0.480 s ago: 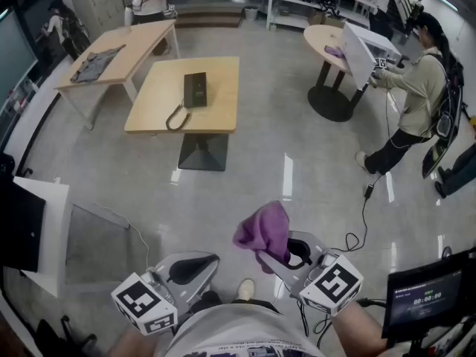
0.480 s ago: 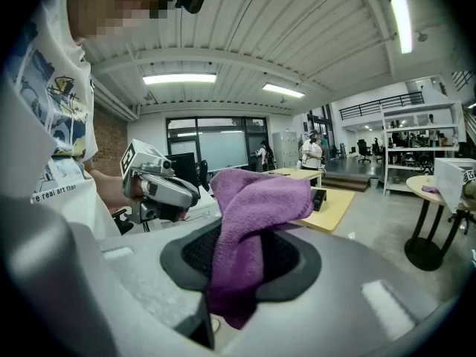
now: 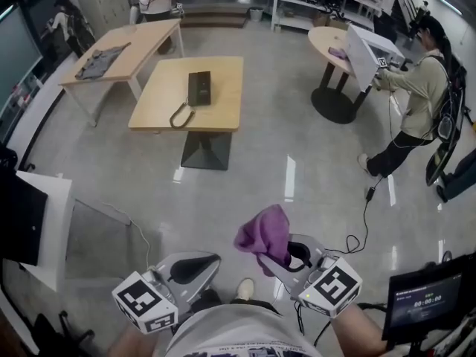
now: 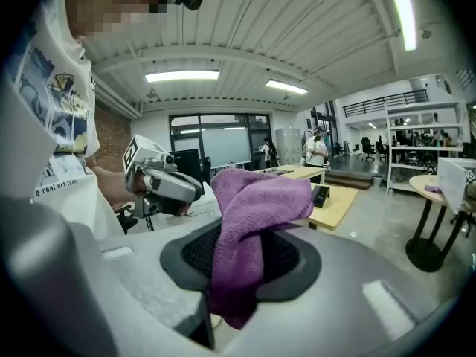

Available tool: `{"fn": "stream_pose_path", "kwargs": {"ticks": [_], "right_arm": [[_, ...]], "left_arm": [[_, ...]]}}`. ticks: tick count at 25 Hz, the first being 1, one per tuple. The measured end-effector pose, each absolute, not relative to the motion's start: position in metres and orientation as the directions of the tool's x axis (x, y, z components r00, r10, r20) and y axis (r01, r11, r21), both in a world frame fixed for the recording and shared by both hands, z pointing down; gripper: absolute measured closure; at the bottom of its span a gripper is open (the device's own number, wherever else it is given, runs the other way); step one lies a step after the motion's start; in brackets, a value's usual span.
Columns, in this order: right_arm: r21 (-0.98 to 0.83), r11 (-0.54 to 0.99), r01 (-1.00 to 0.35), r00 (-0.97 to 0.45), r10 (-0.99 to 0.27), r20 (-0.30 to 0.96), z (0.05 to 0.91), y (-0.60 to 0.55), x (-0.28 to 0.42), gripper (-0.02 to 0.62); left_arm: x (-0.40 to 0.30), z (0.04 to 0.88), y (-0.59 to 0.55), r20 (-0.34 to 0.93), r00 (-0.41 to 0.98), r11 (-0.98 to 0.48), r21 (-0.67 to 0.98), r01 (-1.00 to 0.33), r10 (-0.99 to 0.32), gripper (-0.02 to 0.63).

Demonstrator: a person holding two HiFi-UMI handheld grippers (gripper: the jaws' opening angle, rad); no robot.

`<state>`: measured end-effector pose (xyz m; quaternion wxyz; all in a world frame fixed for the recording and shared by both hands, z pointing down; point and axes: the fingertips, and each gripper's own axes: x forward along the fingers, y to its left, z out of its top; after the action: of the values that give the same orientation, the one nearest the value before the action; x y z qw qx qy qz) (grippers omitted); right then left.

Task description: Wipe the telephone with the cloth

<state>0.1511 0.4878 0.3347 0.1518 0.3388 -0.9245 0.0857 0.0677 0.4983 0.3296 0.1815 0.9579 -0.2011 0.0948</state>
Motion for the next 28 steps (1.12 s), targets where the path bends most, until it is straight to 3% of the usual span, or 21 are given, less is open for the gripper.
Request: {"fn": "stream_pose_path", "kwargs": {"ticks": [28], "right_arm": [[-0.116,0.735,-0.668,-0.717,-0.594,0.365,0.359,0.449,0.135,0.48]], "left_arm": [[0.041,0.348,0.448,0.267,0.881,-0.814,0.346,-0.466,-0.391,0.601]]}}
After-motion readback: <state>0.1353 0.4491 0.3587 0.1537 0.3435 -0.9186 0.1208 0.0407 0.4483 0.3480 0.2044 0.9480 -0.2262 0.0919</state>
